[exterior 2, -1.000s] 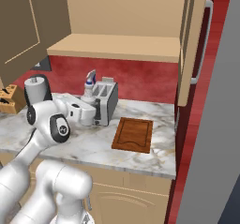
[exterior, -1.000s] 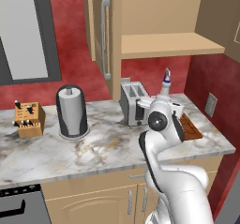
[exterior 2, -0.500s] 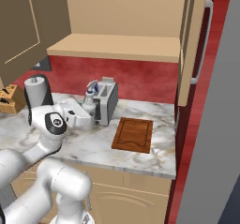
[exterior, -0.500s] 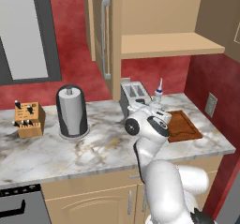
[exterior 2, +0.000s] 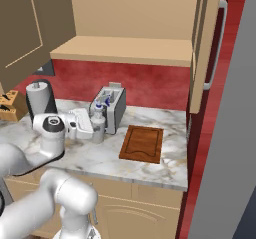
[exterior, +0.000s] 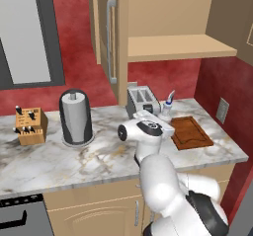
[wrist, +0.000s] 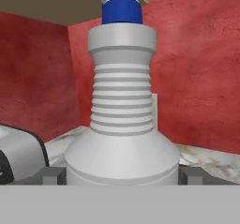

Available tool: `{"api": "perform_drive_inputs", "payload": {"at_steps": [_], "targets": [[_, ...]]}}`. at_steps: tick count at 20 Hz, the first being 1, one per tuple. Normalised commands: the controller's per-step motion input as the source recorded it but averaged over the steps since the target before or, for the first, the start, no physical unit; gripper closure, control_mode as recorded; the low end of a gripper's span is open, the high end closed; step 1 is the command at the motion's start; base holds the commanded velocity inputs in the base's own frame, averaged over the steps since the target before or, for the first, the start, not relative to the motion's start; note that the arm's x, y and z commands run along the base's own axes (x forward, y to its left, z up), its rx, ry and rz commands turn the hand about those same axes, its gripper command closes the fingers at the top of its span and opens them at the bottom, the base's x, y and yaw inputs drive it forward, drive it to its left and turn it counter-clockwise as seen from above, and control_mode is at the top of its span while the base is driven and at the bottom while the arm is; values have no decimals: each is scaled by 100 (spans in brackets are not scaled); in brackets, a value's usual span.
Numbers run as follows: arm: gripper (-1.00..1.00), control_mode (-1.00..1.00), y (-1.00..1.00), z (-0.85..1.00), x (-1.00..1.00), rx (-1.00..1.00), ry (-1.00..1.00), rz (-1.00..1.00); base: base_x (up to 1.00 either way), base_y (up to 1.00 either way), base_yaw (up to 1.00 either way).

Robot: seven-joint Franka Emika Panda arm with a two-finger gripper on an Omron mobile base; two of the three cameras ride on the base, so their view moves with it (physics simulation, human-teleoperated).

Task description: Grab the spray bottle from the cabinet, then place it next to the cutting board for sanitizing. Then grab the dish brush from the countertop next to the sink and place it next to the cutting board.

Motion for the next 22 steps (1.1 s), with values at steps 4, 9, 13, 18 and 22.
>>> {"api": "perform_drive_inputs", "payload": {"at_steps": [4,9,13,18,22], "targets": [[100,-100,-3,-17,-15,2,0,0,0,0,0],[100,-100,-17,-39,0,5,3,4,0,0,0],[100,-100,-44,-44,0,6,1,8,0,0,0],[100,-100,-34,-44,0,1,0,6,0,0,0],[100,-100,-10,-31,0,0,0,2,0,0,0]]}}
